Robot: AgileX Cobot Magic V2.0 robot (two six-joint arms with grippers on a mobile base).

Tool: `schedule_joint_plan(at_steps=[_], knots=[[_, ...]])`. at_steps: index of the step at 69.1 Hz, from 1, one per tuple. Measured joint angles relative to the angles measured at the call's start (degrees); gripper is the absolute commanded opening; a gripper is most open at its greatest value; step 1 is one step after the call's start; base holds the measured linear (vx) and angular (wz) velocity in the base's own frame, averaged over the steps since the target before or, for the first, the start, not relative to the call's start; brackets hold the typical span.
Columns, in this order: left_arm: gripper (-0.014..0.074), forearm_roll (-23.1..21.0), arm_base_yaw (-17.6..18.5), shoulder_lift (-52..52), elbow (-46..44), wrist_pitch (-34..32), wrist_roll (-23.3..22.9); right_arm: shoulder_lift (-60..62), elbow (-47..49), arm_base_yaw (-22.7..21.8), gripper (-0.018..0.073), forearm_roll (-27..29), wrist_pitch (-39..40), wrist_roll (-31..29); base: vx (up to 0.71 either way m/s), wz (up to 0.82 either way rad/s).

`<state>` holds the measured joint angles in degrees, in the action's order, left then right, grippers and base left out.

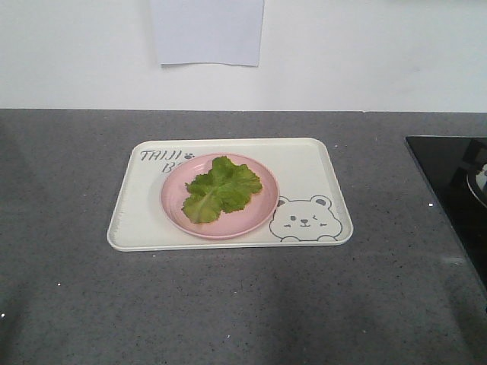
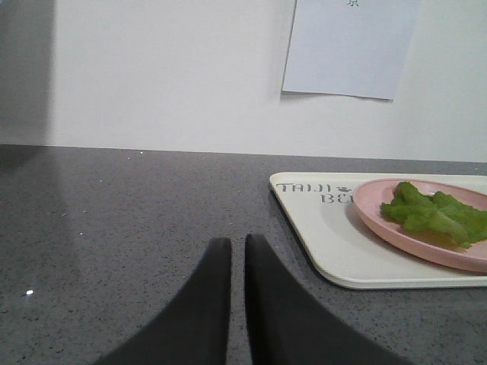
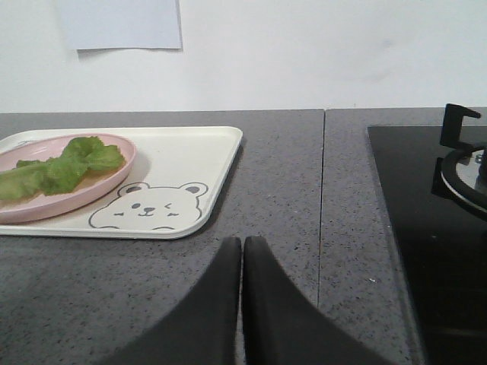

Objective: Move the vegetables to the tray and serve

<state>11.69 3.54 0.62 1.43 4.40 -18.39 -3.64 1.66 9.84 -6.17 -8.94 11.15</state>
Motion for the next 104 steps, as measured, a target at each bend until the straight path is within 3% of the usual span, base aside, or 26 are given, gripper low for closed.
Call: schedule_joint_plan(at_steps=[16,56,104], knots=[[0.0021,0.00,0.00,0.00,0.00,-0.05,0.00,4.22,-3.23,-3.95,-0.0003,-1.57,6.23,5.24,0.00,0.00],[0.0021,0.00,0.00,0.00,0.00,0.14,0.00,4.36,-3.23,-6.89,-0.0003,-1.63,6.80,5.41,0.00,0.00],[0.0021,0.00,0.00,0.00,0.00,0.19,0.00,4.36,-3.23,-6.88,-0.0003,-0.81,7.13,5.41,0.00,0.00]])
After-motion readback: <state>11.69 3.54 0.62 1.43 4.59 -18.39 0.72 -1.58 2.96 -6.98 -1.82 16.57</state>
